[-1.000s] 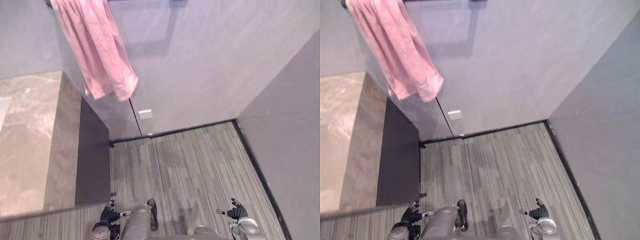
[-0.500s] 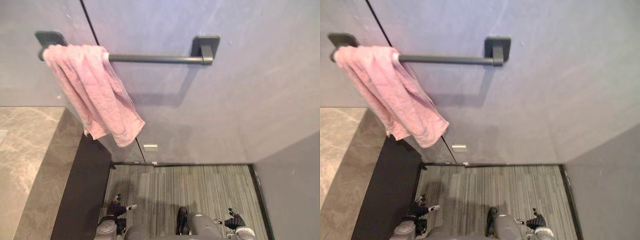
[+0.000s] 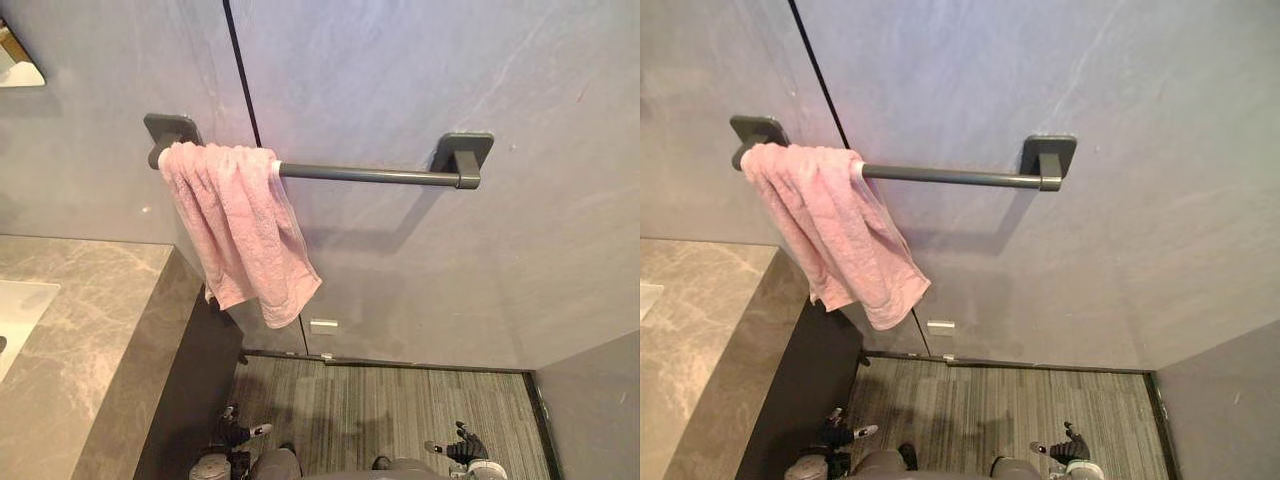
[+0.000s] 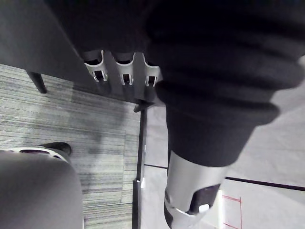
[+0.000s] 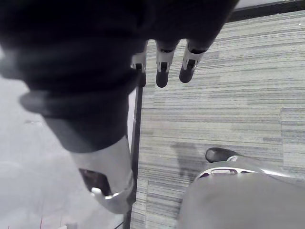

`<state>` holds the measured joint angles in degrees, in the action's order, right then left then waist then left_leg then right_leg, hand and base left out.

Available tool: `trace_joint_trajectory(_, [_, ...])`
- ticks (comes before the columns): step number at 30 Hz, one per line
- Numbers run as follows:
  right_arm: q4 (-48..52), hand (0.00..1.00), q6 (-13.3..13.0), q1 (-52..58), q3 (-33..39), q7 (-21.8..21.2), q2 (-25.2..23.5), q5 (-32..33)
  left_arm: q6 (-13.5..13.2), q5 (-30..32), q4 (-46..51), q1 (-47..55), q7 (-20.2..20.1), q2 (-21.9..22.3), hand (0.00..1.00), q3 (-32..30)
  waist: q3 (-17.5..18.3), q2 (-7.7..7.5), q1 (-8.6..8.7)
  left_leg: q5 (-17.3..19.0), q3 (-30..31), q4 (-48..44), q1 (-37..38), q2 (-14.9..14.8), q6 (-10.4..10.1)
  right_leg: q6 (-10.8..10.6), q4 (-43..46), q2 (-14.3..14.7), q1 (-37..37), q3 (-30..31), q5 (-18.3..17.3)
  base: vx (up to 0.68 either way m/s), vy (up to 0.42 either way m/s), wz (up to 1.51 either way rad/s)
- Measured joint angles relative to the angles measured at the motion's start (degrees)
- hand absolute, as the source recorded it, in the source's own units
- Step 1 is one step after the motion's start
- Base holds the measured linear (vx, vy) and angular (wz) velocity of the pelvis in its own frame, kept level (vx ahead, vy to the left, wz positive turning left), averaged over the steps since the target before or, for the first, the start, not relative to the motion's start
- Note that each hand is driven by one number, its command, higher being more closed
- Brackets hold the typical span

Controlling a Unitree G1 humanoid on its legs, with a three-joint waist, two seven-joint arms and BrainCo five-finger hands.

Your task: Organize washtable

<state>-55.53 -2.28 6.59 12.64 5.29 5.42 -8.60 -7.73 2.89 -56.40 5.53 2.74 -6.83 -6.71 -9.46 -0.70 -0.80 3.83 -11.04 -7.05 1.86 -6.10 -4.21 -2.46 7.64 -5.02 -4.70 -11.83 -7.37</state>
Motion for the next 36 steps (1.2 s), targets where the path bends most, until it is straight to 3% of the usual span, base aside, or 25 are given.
trace_joint_trajectory(10, [-2.15, 0.00, 0.14, 0.10, -0.15, 0.00, 1.77, -0.21, -0.06, -0.98, 2.22, 1.29, 0.12, -1.45, 0.00, 0.08, 1.39, -0.08, 0.11, -4.19, 1.75, 8.40, 2.53, 1.50, 0.64, -0.21, -1.95, -0.01, 0.98, 0.27, 2.04, -0.07, 0.010, 0.01])
trace_joint_trajectory(16, [-0.90, 0.00, -0.01, -0.02, -0.22, -0.01, 2.54, -0.58, -0.70, -4.62, 19.50, 3.77, 1.59, -4.20, 0.00, -1.24, 1.62, -0.06, -0.01, -5.08, 3.73, 9.98, 2.74, 2.42, 1.00, -0.45, -2.09, -0.61, 0.94, -0.50, 2.00, -0.02, 0.021, 0.09])
trace_joint_trajectory(18, [0.40, 0.00, -0.13, 0.10, -0.23, -0.02, 2.79, -1.03, -2.27, -5.76, 27.21, 5.11, 2.08, -4.23, 0.00, -2.58, 2.01, 0.20, -0.01, -5.25, 4.57, 10.50, 2.74, 2.81, 1.11, -0.60, -2.36, -0.77, 0.88, -0.81, 1.92, 0.03, 0.011, 0.09])
trace_joint_trajectory(29, [2.93, 0.00, -0.12, -0.79, -2.18, -0.40, 4.01, -3.21, -4.67, -10.14, 47.55, 4.37, 2.45, -6.82, 0.00, -2.87, 3.08, 0.17, 0.05, -5.32, 7.17, 11.04, 3.10, 3.20, 1.24, -0.67, -4.05, -0.72, -1.15, -1.80, 2.03, 0.05, -0.005, 0.06])
trace_joint_trajectory(36, [2.99, 0.00, -0.06, -0.25, -2.53, -0.52, 4.12, -3.29, -6.74, -11.25, 52.61, 1.95, 2.70, -9.97, 0.00, -2.88, 3.12, 0.09, 0.19, -5.30, 6.75, 11.09, 3.98, 3.14, 1.26, -0.44, -4.04, -0.69, -1.50, -1.06, 2.29, -0.06, -0.001, -0.05])
